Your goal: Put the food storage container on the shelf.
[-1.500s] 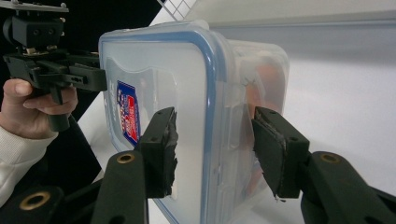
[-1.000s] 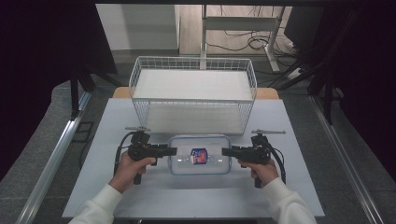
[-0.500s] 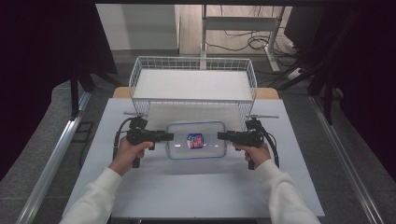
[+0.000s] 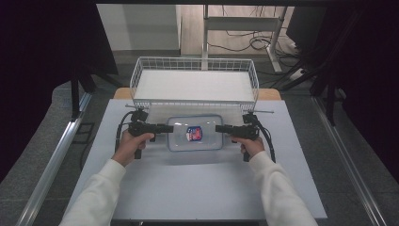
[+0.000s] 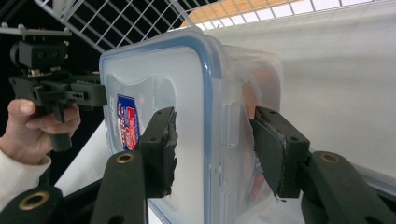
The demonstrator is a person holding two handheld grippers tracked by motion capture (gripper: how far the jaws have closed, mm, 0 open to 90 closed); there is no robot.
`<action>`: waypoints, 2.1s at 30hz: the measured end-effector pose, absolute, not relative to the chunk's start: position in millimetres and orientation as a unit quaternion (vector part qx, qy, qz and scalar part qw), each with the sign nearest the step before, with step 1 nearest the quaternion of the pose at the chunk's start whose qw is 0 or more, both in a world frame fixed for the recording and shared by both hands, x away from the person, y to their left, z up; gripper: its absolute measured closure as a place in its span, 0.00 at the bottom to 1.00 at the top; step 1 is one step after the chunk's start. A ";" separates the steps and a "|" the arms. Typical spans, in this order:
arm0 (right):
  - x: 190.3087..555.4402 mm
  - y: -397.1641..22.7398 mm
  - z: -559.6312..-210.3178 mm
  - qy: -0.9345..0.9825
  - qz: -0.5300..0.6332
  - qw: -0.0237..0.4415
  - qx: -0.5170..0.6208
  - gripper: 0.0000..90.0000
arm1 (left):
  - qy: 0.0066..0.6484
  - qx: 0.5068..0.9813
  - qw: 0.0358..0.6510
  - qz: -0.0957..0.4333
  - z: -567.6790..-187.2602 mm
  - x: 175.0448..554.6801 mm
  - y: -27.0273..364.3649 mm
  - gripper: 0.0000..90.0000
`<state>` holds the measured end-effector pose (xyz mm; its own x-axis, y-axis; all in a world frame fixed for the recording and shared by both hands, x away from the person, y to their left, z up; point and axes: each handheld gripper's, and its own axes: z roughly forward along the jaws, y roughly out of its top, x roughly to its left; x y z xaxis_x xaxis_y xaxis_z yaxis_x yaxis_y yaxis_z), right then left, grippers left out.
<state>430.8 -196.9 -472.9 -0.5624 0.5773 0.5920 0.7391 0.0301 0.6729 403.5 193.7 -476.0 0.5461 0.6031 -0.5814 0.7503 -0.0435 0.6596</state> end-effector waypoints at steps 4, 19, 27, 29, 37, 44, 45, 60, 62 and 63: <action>437.2 -196.3 -481.4 -0.708 -0.519 0.088 -0.470 0.55 | 0.479 0.719 0.499 -0.072 -481.1 409.1 193.3 0.59; 442.4 -191.1 -492.6 -0.690 -0.516 0.072 -0.502 0.53 | 0.507 0.702 0.495 -0.071 -492.4 417.8 188.9 0.55; 444.3 -188.2 -494.9 -0.680 -0.515 0.066 -0.518 0.51 | 0.526 0.681 0.504 -0.080 -498.4 422.2 189.3 0.55; 444.8 -186.6 -494.4 -0.681 -0.510 0.064 -0.522 0.50 | 0.527 0.678 0.506 -0.080 -500.0 423.3 189.7 0.55; 444.5 -183.6 -493.6 -0.679 -0.503 0.051 -0.533 0.47 | 0.532 0.676 0.506 -0.068 -501.0 423.4 186.9 0.48; 434.1 -185.1 -479.4 -0.685 -0.507 0.004 -0.524 0.41 | 0.525 0.688 0.500 -0.025 -488.3 410.9 183.3 0.36; 427.5 -188.2 -471.5 -0.694 -0.508 -0.007 -0.510 0.41 | 0.515 0.696 0.500 -0.005 -483.3 405.3 183.0 0.35; 351.0 -190.5 -450.9 -0.815 -0.445 -0.089 -0.361 0.58 | 0.460 0.756 0.460 0.074 -470.8 314.5 186.9 0.30; 340.6 -187.5 -453.7 -0.823 -0.440 -0.085 -0.348 0.68 | 0.456 0.762 0.454 0.067 -475.2 299.5 187.9 0.29; 337.0 -186.0 -455.4 -0.826 -0.438 -0.083 -0.344 0.73 | 0.455 0.764 0.452 0.069 -476.7 294.8 188.3 0.29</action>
<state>337.0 -186.0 -455.4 -0.7492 0.6415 0.1649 0.4963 0.3788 0.7812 294.8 188.3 -476.7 0.5769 0.7575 -0.3054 0.6323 -0.1775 0.7542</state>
